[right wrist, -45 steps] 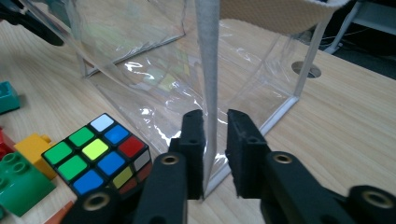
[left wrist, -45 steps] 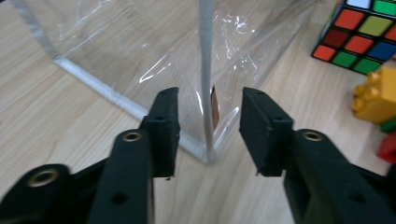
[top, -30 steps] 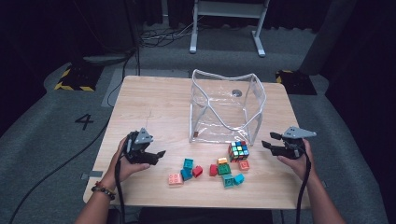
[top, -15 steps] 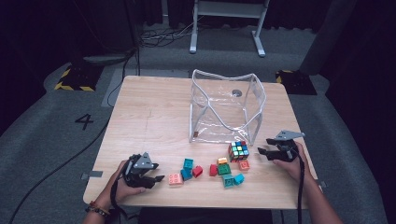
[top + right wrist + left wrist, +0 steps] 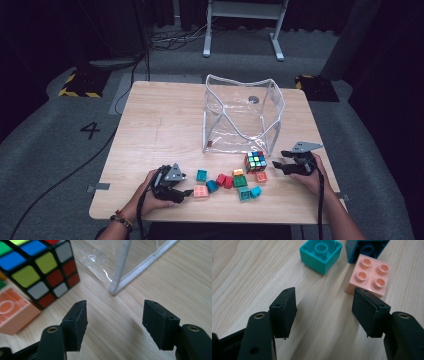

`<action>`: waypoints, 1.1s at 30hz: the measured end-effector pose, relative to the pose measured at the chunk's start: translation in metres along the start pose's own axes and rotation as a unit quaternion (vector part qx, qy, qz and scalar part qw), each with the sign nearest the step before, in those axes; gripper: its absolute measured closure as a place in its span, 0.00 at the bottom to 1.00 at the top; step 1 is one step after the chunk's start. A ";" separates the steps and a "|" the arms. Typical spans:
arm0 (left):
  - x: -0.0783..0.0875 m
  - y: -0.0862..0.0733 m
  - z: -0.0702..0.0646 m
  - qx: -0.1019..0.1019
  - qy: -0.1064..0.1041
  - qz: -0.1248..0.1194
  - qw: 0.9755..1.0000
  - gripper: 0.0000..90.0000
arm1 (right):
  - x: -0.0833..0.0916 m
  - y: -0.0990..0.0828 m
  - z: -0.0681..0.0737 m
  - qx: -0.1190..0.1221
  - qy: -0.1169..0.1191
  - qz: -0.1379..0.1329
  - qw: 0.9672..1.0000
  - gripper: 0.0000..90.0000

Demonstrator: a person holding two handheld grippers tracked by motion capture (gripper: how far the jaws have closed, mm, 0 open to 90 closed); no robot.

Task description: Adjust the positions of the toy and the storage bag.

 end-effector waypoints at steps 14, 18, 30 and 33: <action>-0.008 0.003 0.013 0.009 0.010 0.000 1.000 0.21 | 0.012 0.027 0.036 0.031 0.036 -0.042 0.998 0.42; 0.002 -0.014 0.035 0.035 0.035 -0.005 0.999 0.17 | 0.012 0.037 0.052 0.044 0.047 -0.050 0.997 0.39; 0.013 -0.028 0.058 0.077 0.071 -0.004 0.994 0.17 | -0.002 0.050 0.077 0.059 0.073 -0.043 0.995 0.27; 0.013 -0.028 0.059 0.073 0.078 -0.002 0.994 0.16 | -0.008 0.051 0.074 0.060 0.076 -0.041 0.994 0.26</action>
Point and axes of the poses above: each handheld gripper's, and its own axes: x roughly backward along the jaws, y roughly out of its top, z roughly to its left, the point moved 10 cm from there along -x, roughly forward along the jaws, and after that the axes turned 8 degrees about y, right-handed, at the moved point
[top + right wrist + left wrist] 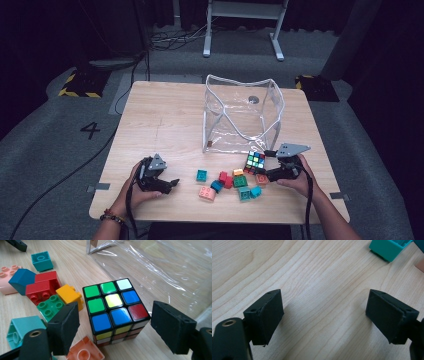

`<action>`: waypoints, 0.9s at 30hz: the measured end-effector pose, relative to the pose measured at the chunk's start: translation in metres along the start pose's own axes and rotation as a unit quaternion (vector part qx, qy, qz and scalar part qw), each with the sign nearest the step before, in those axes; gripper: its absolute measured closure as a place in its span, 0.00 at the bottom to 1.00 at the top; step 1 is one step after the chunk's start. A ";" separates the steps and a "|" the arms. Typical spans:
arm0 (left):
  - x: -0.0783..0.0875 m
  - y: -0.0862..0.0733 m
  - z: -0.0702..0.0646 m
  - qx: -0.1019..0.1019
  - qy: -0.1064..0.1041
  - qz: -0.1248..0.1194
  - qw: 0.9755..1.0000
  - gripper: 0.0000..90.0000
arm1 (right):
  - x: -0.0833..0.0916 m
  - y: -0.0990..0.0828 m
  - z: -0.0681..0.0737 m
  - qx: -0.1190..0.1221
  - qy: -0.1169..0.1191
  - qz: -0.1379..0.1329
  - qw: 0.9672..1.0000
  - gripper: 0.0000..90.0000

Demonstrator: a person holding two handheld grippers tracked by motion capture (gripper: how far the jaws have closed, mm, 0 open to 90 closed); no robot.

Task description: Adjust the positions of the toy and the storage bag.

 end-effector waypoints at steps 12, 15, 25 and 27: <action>-0.003 0.001 0.000 0.010 0.008 0.006 1.000 0.12 | -0.031 -0.009 -0.006 0.019 0.023 0.036 0.999 0.37; -0.004 0.001 0.000 0.014 0.010 0.008 1.000 0.10 | -0.034 -0.010 -0.006 0.016 0.026 0.029 0.999 0.37; -0.004 0.001 0.001 0.015 0.012 0.009 1.000 0.10 | -0.023 -0.011 -0.012 0.024 0.005 0.022 0.999 0.38; -0.004 0.002 0.001 0.015 0.013 0.008 1.000 0.10 | -0.018 -0.010 -0.012 0.022 0.005 0.015 1.000 0.38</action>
Point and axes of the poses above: each handheld gripper's, and its own axes: x roughly backward along the jaws, y roughly out of its top, z roughly to its left, the point moved 10 cm from there along -x, roughly forward along the jaws, and after that the axes turned 8 degrees about y, right-handed, at the moved point
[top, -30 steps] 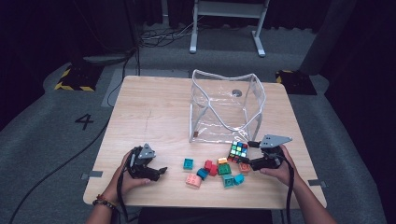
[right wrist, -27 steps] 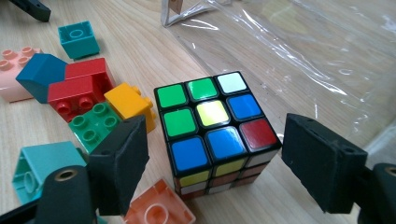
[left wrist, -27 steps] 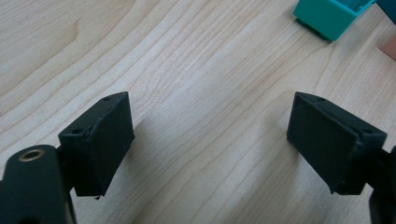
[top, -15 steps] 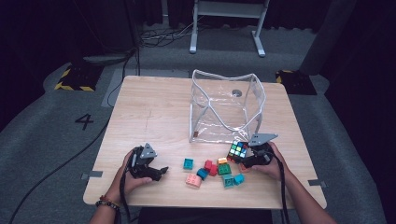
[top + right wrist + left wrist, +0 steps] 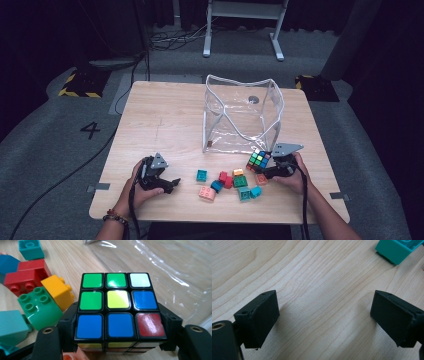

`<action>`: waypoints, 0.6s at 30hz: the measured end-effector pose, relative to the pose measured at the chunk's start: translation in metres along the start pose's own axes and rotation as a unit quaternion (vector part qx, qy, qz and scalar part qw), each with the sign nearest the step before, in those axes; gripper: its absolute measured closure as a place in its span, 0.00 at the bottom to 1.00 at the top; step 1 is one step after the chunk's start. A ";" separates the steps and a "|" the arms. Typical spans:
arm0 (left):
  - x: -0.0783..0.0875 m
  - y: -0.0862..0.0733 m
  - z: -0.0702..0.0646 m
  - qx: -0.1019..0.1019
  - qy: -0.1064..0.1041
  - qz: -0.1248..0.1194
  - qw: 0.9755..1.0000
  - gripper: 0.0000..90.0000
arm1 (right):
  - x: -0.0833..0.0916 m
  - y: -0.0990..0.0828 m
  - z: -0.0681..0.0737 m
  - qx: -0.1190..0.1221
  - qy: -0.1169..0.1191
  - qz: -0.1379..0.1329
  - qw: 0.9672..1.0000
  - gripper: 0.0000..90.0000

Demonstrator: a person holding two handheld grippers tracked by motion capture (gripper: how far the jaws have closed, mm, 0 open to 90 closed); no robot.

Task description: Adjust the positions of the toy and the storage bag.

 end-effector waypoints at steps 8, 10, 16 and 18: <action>-0.001 0.001 -0.001 0.004 -0.004 0.002 1.000 0.10 | 0.025 0.004 -0.004 -0.005 -0.013 -0.033 0.999 0.38; -0.001 0.001 -0.001 0.004 -0.006 0.002 1.000 0.10 | 0.032 0.004 -0.005 -0.011 -0.016 -0.040 0.999 0.38; -0.001 0.001 -0.001 0.003 -0.005 0.001 1.000 0.10 | 0.050 0.001 -0.014 -0.012 -0.039 -0.048 0.998 0.38; -0.001 0.001 -0.002 0.004 -0.006 -0.001 1.000 0.10 | 0.056 -0.001 -0.018 -0.019 -0.041 -0.052 0.998 0.38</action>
Point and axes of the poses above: each handheld gripper's, and its own axes: x roughly backward along the jaws, y roughly out of its top, z roughly to its left, the point moved 10 cm from there along -x, roughly forward along the jaws, and after that the axes turned 8 degrees about y, right-handed, at the moved point
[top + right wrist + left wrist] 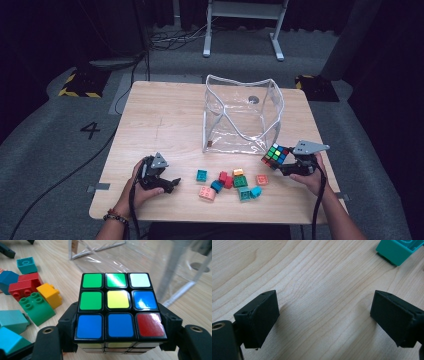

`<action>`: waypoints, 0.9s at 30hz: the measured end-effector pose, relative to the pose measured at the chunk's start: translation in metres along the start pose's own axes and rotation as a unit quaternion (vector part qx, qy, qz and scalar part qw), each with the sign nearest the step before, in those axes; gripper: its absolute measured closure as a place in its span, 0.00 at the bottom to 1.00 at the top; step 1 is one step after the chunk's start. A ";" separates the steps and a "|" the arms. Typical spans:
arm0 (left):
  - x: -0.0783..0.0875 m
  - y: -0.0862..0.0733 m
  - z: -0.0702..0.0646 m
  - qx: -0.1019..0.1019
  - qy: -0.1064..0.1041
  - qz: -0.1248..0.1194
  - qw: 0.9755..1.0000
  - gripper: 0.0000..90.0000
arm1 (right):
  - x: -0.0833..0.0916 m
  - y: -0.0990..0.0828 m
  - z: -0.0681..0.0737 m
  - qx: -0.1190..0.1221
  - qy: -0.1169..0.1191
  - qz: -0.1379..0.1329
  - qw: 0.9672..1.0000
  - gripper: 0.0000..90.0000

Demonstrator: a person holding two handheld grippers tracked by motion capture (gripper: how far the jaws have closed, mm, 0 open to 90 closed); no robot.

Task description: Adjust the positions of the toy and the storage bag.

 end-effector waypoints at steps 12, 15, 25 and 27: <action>0.000 0.000 0.000 -0.002 -0.002 0.002 1.000 0.10 | 0.017 -0.012 -0.027 -0.027 -0.037 -0.008 0.999 0.38; 0.000 0.000 0.001 -0.003 0.000 0.001 1.000 0.10 | 0.022 -0.013 -0.034 -0.037 -0.050 -0.011 0.998 0.38; 0.000 0.000 0.001 -0.004 0.001 -0.001 1.000 0.10 | 0.035 -0.014 -0.052 -0.055 -0.084 -0.023 0.995 0.38; 0.000 0.000 0.001 -0.005 0.001 -0.001 1.000 0.10 | 0.036 -0.013 -0.054 -0.058 -0.085 -0.026 0.994 0.38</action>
Point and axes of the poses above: each handheld gripper's, and its own axes: x roughly backward along the jaws, y roughly out of its top, z roughly to its left, the point moved 10 cm from there along -x, roughly forward along the jaws, and after that the axes turned 8 degrees about y, right-handed, at the moved point
